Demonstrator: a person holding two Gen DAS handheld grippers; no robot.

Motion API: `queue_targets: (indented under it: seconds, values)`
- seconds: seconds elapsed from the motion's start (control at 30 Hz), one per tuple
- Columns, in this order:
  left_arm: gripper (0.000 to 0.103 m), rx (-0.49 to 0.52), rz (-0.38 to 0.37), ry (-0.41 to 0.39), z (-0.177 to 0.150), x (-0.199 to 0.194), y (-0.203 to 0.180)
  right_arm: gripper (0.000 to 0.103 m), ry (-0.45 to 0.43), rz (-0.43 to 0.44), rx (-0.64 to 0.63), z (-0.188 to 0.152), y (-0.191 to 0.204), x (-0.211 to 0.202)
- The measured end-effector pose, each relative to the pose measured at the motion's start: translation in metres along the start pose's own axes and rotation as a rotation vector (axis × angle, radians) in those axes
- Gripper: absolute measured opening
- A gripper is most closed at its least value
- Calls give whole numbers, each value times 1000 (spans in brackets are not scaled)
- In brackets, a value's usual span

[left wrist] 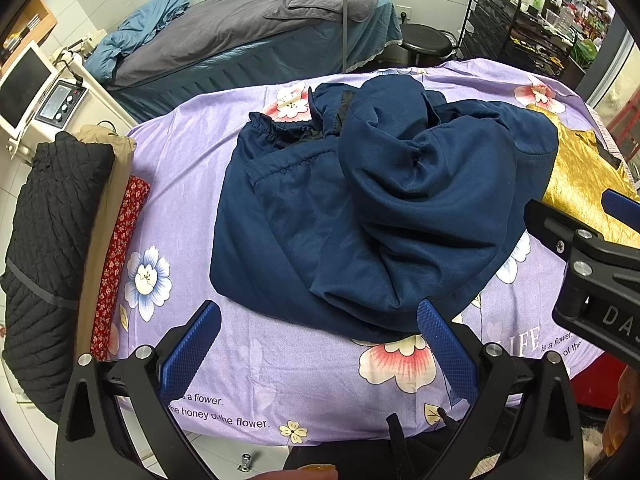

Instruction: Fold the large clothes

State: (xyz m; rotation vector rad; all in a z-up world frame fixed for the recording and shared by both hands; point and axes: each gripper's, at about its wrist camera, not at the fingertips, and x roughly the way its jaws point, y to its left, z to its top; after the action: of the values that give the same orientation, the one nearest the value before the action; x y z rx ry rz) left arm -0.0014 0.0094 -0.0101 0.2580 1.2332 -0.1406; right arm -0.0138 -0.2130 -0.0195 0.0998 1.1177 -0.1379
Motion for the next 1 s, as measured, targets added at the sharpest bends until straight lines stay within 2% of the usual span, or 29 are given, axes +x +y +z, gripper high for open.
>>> queue_targets:
  seconds: [1.0]
  values:
    - [97,1,4,2,-2,-3,0,97,4,3,-3,-3,-1,-1]
